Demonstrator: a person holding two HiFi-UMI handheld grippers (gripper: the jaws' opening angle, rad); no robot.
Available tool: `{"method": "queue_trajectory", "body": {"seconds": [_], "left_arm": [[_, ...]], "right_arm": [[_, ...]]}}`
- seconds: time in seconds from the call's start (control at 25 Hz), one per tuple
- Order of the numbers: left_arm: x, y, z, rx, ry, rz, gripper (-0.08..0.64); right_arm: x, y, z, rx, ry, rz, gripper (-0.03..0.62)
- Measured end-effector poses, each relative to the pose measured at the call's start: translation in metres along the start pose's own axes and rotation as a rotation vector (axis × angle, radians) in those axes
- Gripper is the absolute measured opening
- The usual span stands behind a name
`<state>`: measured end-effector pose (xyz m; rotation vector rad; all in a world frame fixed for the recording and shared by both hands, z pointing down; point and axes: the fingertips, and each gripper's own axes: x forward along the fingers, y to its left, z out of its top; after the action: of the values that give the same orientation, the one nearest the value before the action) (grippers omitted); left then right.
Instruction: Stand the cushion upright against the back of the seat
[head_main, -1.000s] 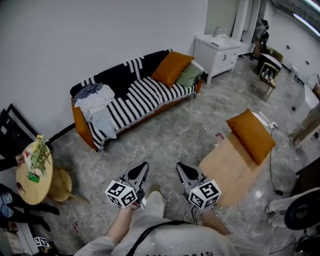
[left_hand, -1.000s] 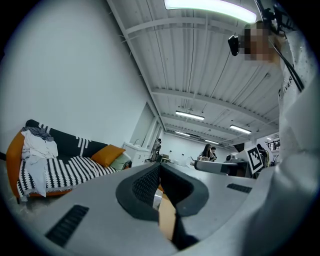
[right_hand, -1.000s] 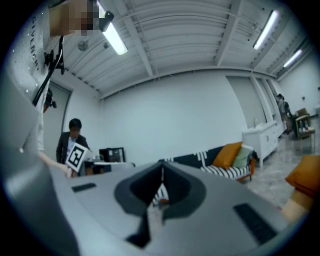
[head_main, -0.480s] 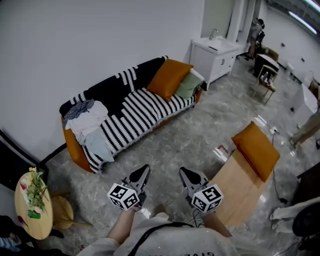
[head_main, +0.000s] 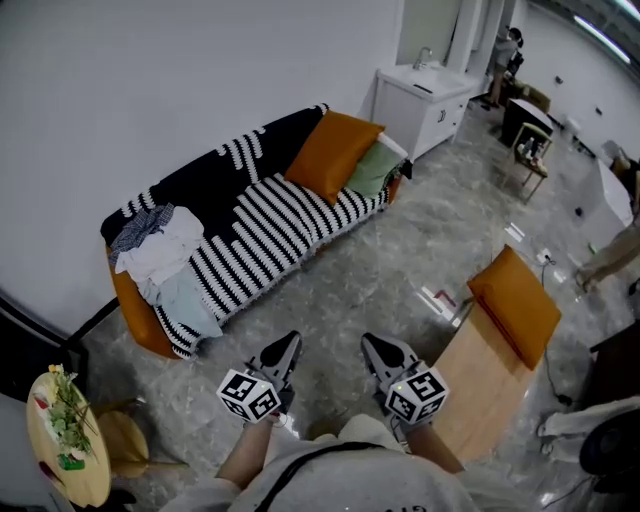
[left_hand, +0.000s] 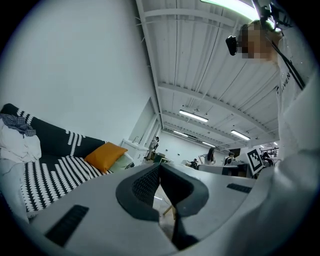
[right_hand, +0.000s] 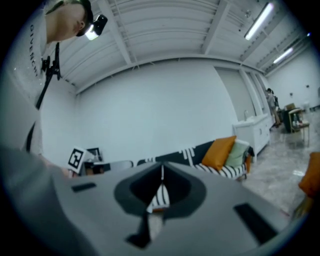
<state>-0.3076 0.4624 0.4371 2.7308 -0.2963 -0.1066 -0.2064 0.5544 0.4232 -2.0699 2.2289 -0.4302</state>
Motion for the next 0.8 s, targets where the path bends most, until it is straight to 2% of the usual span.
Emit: {"method": "queue_trajectory", "body": {"seconds": [0.4,0.8], "left_arm": [[0.034,0.046,0.014,-0.004,-0.016,0.023,0.025],[0.118,0.116,0.040,0.009,0.006,0.031,0.025]], "right_arm": [[0.059,-0.032,0.012,-0.009,0.006,0.019,0.017],[0.152,-0.087,0.033,-0.082,0.022,0.061,0.017]]}}
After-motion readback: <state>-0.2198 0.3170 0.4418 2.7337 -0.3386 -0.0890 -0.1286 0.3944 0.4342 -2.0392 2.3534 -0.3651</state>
